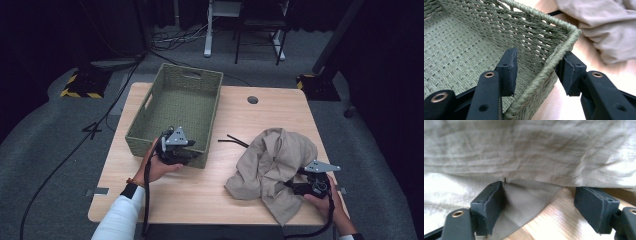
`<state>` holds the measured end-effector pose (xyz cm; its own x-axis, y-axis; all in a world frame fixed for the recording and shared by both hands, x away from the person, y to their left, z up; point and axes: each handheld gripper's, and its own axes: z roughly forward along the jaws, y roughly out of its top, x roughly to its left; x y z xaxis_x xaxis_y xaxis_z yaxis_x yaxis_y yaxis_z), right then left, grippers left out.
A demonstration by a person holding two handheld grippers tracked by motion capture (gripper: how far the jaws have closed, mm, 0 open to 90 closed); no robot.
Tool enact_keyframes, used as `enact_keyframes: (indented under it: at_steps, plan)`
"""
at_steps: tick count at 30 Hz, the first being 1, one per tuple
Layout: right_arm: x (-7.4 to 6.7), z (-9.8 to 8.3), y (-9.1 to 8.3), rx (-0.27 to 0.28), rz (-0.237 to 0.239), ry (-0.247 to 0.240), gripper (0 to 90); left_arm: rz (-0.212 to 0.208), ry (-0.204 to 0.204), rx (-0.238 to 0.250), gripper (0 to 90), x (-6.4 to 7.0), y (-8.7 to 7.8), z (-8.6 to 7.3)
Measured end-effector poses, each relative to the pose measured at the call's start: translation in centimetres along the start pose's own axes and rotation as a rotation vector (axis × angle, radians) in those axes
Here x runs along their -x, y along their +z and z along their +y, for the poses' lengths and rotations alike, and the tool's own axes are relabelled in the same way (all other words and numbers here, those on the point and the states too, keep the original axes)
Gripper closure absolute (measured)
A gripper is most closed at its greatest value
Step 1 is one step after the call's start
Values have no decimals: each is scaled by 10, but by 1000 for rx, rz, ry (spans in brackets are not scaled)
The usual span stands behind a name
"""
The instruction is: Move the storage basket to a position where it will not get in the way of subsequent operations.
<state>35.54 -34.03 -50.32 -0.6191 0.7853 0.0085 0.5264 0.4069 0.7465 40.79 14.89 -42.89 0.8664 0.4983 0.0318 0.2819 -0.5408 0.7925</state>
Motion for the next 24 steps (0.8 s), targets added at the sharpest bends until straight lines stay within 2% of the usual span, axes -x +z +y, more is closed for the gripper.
enact_keyframes:
  at_steps: [2, 4, 9, 17, 20, 24]
  plan:
    - [0, 0, 0, 0, 0, 0, 233, 9, -18, -7, 539, -8, -5, -3]
    - [0, 0, 0, 0, 0, 0, 233, 9, -20, -9, 543, -15, -11, -7]
    - [0, 0, 0, 0, 0, 0, 233, -8, -46, -31, 543, -33, -26, -17]
    - [0, 0, 0, 0, 0, 0, 233, 51, -78, -45, 523, -46, -45, -30]
    - [0, 0, 0, 0, 0, 0, 233, 82, -94, -50, 517, -48, -48, -31]
    - [0, 0, 0, 0, 0, 0, 233, 102, -121, -56, 516, -53, -47, -30]
